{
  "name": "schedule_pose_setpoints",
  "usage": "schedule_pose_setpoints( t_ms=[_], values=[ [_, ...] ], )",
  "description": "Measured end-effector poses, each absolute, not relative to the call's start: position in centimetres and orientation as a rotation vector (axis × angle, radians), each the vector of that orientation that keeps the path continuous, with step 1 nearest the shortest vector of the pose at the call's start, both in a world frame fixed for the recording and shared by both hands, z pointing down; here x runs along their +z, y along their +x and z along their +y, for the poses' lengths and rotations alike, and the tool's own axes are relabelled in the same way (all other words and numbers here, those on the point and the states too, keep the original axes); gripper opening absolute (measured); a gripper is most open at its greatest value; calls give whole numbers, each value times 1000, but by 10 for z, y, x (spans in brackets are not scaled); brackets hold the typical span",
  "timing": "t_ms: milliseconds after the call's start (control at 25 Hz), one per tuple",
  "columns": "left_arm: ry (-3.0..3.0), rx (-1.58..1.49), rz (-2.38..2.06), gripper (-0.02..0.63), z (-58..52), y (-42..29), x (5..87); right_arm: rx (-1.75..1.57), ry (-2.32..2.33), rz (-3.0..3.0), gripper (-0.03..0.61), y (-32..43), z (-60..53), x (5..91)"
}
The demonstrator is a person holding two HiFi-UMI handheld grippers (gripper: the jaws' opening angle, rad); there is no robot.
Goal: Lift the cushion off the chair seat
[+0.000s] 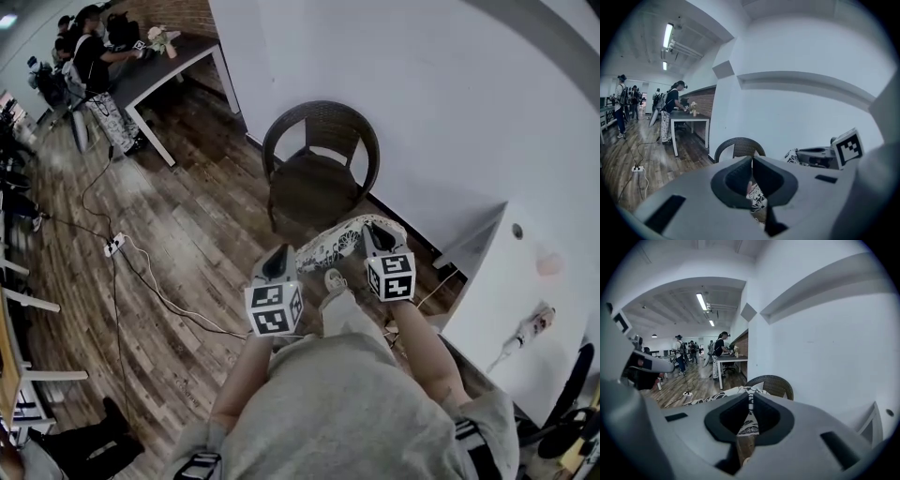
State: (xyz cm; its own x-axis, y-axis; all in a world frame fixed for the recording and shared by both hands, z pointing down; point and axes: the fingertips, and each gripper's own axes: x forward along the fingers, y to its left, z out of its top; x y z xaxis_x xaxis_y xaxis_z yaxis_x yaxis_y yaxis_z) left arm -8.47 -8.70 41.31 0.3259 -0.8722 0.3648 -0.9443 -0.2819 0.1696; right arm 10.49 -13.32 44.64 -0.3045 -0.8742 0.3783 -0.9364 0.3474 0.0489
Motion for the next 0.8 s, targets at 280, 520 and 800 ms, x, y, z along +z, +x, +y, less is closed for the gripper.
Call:
schedule_pose_setpoints(
  t_ms=[280, 520, 800],
  values=[
    [2284, 246, -1645, 9, -77, -91, 391, 197, 1641, -2348, 29, 100, -112, 407],
    [2296, 226, -1663, 9, -73, -98, 382, 171, 1664, -2390, 29, 95, -104, 387],
    [2285, 235, -1663, 9, -71, -103, 388, 167, 1659, -2392, 29, 87, -102, 390]
  ],
)
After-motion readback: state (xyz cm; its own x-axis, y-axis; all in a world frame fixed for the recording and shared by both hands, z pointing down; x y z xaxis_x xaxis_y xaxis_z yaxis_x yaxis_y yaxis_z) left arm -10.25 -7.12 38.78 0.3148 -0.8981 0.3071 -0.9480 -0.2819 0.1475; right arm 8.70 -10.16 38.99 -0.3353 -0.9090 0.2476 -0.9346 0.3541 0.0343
